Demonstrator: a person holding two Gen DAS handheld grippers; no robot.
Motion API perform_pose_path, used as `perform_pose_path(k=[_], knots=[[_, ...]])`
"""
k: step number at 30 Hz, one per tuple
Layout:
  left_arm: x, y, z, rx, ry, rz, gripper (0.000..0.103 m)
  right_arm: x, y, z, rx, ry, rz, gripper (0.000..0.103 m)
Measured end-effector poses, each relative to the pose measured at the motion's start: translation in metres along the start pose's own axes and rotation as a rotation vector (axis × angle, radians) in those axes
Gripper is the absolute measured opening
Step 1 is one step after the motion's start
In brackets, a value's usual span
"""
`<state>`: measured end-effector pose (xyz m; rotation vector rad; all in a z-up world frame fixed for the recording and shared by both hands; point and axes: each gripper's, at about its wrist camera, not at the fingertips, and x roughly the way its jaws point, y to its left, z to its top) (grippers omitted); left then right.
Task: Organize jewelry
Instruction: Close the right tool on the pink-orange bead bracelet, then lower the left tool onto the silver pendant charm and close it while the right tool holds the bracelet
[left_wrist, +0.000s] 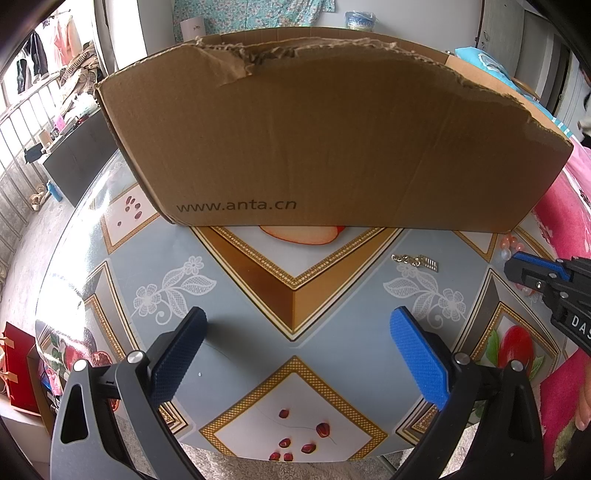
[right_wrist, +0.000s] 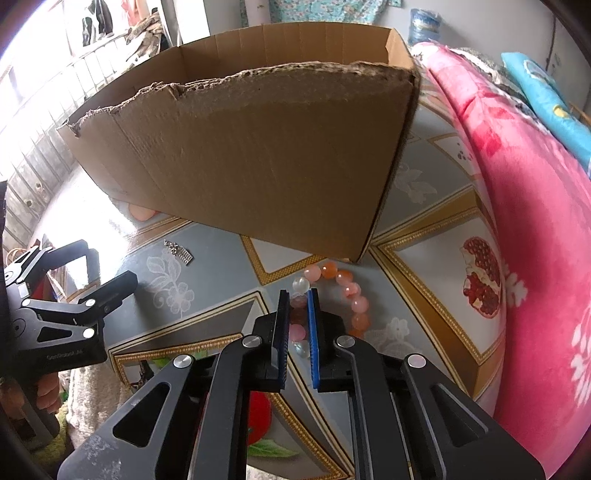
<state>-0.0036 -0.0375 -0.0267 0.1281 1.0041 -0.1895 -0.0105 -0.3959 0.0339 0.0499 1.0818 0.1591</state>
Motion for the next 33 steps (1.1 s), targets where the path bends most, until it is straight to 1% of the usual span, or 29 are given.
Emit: perform_pose_path(k=[5,15,22,26,31,33], knots=[[0.000,0.000,0.001,0.002,-0.004,-0.001,0.097,-0.004,-0.003,-0.010,0.012,-0.008,0.014,0.008],[0.001,0.001,-0.002,0.014,-0.024,-0.010,0.097,-0.006,-0.019,-0.009,0.019,-0.011,0.033,0.008],[0.004,0.003,0.001,0.038,-0.040,-0.027,0.097,-0.004,-0.017,-0.009,0.019,-0.012,0.032,0.008],[0.004,0.005,0.004,0.053,-0.053,-0.051,0.097,-0.003,-0.017,-0.007,0.015,-0.012,0.031,0.008],[-0.003,0.007,0.006,0.048,-0.099,-0.118,0.097,-0.003,-0.016,-0.007,0.018,-0.015,0.033,0.008],[-0.005,0.007,0.009,0.053,-0.118,-0.132,0.097,-0.003,-0.016,-0.007,0.017,-0.015,0.033,0.008]])
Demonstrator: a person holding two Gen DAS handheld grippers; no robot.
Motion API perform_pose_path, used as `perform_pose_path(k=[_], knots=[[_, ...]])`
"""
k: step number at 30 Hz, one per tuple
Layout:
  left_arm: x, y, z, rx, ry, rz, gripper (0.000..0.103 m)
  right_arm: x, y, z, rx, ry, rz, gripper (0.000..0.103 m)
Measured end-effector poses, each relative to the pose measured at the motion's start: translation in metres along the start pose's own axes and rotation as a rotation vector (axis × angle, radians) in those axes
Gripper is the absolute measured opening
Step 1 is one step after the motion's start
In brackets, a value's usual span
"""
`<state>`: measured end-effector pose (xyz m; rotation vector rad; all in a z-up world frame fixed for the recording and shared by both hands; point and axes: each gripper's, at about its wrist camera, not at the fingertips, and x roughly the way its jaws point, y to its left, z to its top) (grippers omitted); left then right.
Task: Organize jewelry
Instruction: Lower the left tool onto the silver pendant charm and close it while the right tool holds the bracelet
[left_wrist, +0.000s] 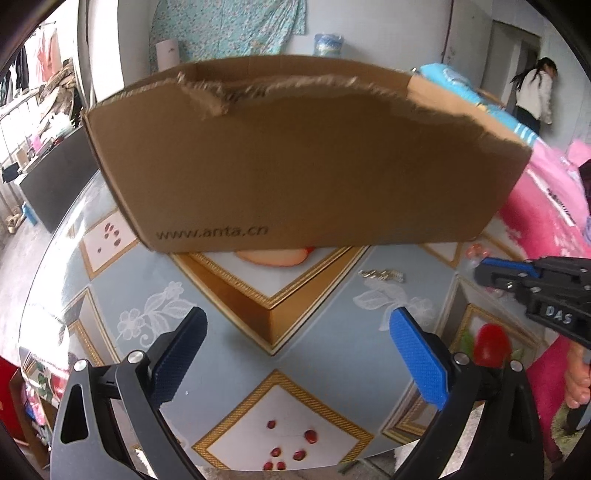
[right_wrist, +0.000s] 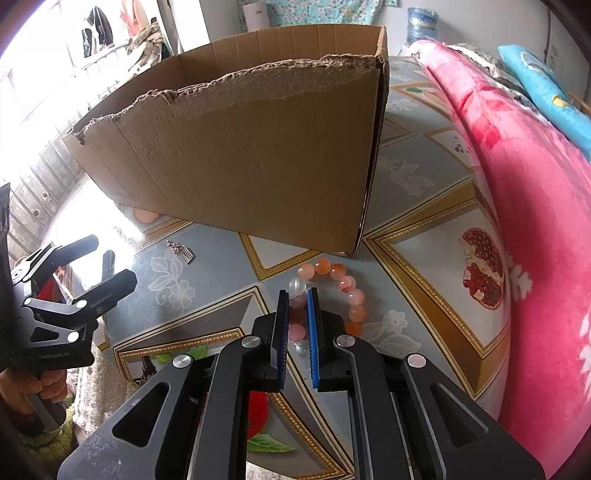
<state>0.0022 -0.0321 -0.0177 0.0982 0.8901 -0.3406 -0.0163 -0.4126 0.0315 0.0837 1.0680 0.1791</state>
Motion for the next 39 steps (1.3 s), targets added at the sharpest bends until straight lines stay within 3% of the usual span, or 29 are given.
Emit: perform_pose_path(k=[10,20,32,39], knots=[[-0.002,-0.013,0.009,0.031,-0.049,-0.056,0.088,-0.002,0.000,-0.003,0.005,-0.005,0.003,0.008],[-0.001,-0.027,0.008,0.051,-0.068,-0.137,0.062,-0.003,-0.001,-0.004,0.010,-0.009,0.009,0.008],[0.004,-0.039,0.010,0.104,-0.073,-0.190,0.039,-0.004,-0.003,-0.008,0.026,-0.020,0.021,0.008],[0.017,-0.050,0.012,0.128,-0.036,-0.180,0.037,-0.004,-0.004,-0.009,0.036,-0.024,0.031,0.008]])
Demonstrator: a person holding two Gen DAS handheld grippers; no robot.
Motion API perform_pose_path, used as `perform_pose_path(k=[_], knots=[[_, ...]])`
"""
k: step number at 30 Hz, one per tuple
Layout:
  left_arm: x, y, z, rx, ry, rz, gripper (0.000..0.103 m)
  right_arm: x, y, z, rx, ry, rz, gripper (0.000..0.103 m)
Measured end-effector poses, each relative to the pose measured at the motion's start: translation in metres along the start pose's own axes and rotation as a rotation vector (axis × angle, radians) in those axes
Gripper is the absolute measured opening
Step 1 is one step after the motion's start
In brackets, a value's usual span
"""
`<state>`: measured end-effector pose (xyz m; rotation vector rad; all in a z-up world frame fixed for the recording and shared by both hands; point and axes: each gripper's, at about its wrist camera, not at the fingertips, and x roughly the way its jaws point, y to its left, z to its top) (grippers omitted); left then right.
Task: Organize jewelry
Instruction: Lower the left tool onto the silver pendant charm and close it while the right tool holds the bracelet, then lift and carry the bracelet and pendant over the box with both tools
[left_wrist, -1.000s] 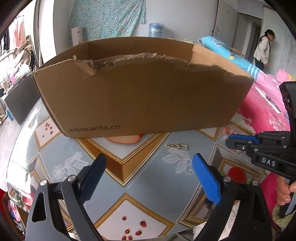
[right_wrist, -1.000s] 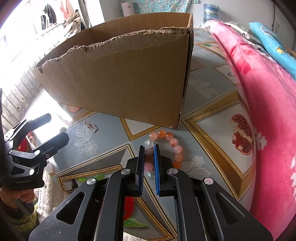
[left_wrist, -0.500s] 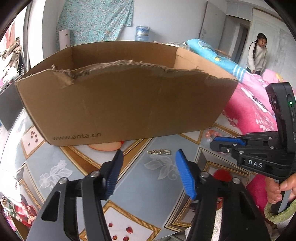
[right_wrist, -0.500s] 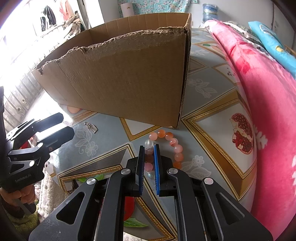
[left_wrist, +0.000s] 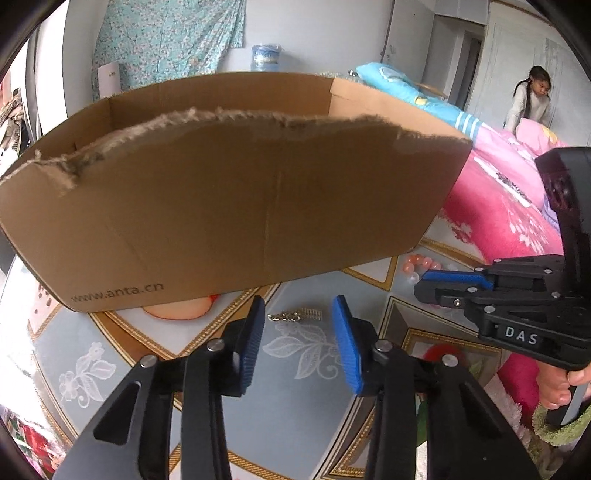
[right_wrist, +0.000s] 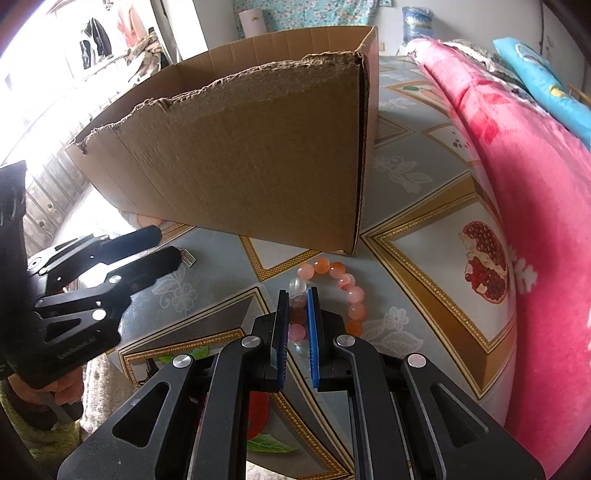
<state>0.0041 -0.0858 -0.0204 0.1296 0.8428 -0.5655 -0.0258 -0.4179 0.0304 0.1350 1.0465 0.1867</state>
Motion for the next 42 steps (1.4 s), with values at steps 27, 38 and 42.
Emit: perform_pose_path(k=[27,38,42], knots=[[0.001,-0.005,-0.005,0.049,-0.021,0.078,0.005,0.000,-0.016,-0.005,0.035,-0.015,0.059,0.008],[-0.025,0.015,-0.007,-0.052,-0.073,-0.011,0.004,0.001,-0.013,-0.003,0.034,-0.010,0.043,0.007],[-0.038,0.017,-0.005,-0.056,-0.097,-0.022,0.004,-0.004,-0.010,-0.003,0.038,-0.020,0.030,0.007]])
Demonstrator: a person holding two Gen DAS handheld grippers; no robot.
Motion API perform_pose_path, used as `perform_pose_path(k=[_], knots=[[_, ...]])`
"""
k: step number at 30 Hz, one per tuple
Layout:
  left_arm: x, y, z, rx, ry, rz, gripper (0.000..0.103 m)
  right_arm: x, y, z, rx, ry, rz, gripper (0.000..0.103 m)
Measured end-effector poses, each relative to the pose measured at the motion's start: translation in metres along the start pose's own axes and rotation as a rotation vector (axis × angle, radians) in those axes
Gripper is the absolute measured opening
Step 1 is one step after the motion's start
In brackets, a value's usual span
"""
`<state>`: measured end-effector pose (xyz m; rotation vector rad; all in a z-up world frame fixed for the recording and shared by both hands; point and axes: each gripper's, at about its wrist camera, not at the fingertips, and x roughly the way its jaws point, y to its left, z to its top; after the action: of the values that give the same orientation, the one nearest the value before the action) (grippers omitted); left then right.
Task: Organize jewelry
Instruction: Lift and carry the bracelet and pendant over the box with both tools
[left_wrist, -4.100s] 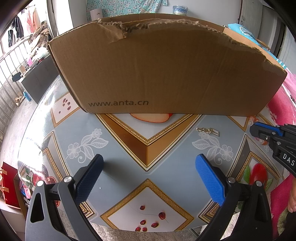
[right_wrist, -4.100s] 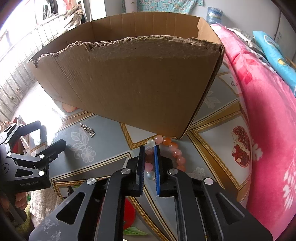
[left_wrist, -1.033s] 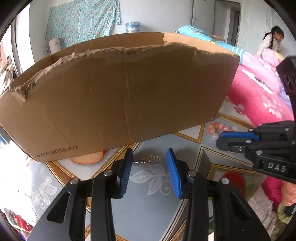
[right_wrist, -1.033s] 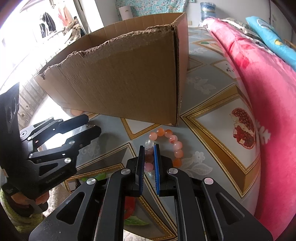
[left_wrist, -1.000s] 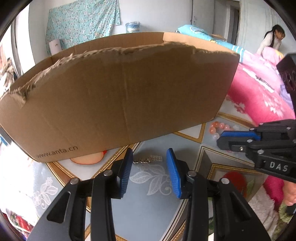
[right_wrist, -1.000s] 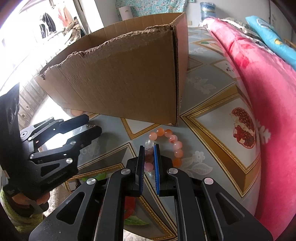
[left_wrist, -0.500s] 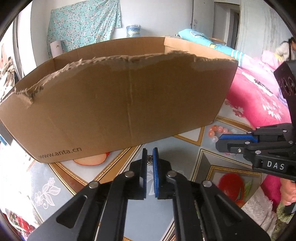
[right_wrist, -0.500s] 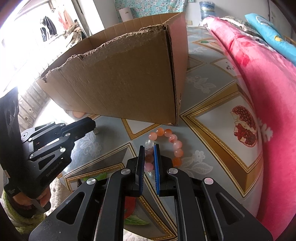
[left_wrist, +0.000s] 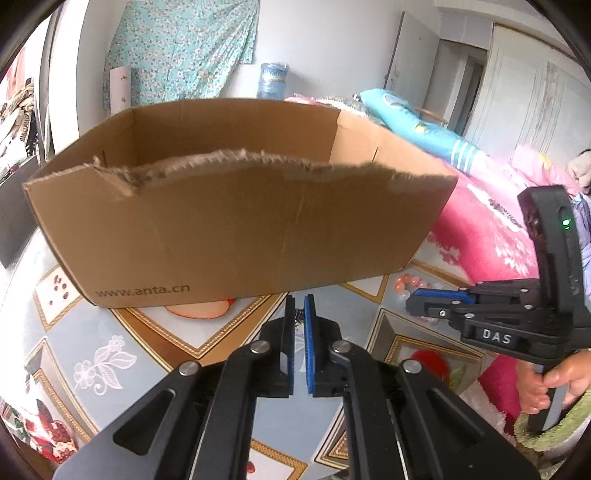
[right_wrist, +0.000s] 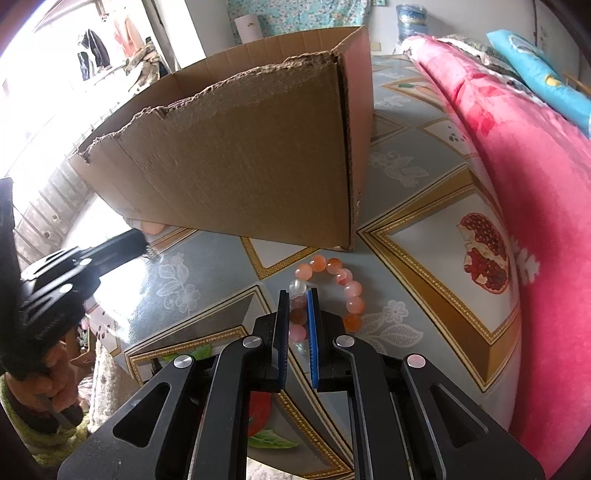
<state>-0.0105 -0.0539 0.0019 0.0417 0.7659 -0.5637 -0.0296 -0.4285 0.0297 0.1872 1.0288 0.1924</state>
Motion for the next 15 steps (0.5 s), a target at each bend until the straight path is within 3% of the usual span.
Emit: perform_pose_path(k=[15], knots=[[-0.061,-0.004,0.024,0.011,-0.103,-0.074,0.004,-0.075,-0.036,0.019,0.130,-0.166,0.088,0.007]])
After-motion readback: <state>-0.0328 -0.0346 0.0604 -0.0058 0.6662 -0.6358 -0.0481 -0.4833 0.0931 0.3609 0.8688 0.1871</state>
